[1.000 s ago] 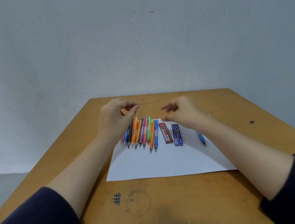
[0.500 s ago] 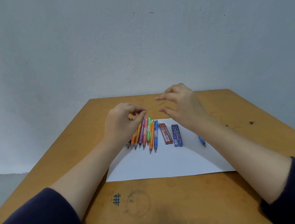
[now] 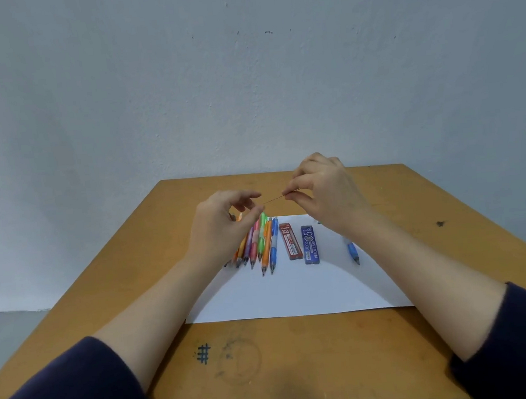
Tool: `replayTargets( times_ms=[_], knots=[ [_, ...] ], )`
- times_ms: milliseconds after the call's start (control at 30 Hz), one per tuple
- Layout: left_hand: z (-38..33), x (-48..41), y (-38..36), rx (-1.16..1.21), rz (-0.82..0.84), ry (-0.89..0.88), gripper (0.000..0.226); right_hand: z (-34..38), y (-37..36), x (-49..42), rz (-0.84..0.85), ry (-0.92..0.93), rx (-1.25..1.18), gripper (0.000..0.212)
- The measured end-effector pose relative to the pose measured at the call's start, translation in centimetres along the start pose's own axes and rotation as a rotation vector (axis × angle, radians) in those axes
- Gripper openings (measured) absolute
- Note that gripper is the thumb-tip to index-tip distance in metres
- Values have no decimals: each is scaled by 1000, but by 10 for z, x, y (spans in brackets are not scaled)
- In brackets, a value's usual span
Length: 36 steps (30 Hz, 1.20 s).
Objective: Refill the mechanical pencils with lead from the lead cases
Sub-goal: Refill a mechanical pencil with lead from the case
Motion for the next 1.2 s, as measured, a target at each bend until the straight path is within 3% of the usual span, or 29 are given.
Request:
replayTargets(
  times_ms=[167,333,633,800,1200],
  knots=[
    [-10,3,-14,-31,60,85,27,-33,26,12,3,-105,-63,4],
    [-38,6,-56,-219,248,89,24,-80,46,43,38,-318,-47,5],
    [-71,11,-140,-292,418,206,43,-124,54,85,130,-529,-51,9],
    [-69,9,-153,-397,417,250,40,-130,56,89,120,-571,-84,10],
    [-50,-10,-111,-44,194,365,23,-127,49,87,135,-555,-107,10]
  ],
)
Point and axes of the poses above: each hand's wrist, its own x-axis away from the middle knuckle, its own y-axis out of the back of the hand, z = x × y, the point moved 10 cm from there along -x, towards the middle knuckle
